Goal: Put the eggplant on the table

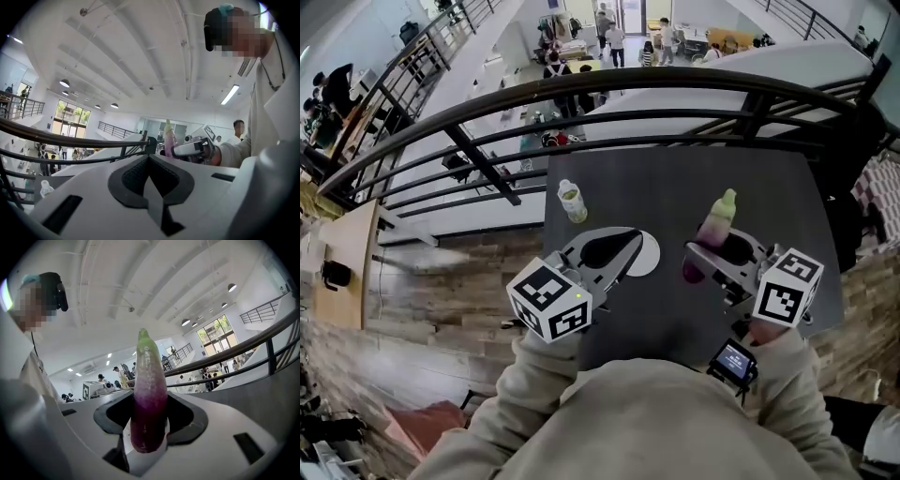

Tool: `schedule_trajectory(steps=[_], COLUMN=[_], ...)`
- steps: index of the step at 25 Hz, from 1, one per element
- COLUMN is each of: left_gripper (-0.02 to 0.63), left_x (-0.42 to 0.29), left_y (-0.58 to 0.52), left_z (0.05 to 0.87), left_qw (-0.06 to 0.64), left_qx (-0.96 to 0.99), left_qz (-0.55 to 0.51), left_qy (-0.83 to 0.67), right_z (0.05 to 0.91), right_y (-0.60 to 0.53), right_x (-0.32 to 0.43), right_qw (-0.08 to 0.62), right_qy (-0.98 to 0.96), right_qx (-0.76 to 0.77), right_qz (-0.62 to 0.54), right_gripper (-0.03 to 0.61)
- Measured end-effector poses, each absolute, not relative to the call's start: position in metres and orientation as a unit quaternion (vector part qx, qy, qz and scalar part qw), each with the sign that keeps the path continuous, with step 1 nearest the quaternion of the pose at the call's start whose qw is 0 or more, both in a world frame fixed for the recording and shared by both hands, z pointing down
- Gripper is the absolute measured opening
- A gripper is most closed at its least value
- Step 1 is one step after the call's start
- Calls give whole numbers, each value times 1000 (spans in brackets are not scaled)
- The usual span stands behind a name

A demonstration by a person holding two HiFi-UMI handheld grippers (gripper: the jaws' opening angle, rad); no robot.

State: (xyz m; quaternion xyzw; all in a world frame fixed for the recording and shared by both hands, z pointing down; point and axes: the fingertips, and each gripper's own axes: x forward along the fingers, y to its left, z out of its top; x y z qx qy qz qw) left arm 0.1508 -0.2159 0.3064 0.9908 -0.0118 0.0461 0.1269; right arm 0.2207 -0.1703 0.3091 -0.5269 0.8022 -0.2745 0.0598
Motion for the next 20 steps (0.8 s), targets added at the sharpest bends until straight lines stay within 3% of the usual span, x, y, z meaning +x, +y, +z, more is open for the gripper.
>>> schedule_trajectory(steps=[20], left_gripper=[5], left_x=[151], left_y=[-247], left_z=[322], left_qw=[163], left_qx=[985], left_qz=[42], left_qy=[-46], right_z=[320], right_y=[-198], right_x=[216], right_qw=[46], right_qy=[814], right_qx=[-497], right_qz=[-299], right_gripper=[215])
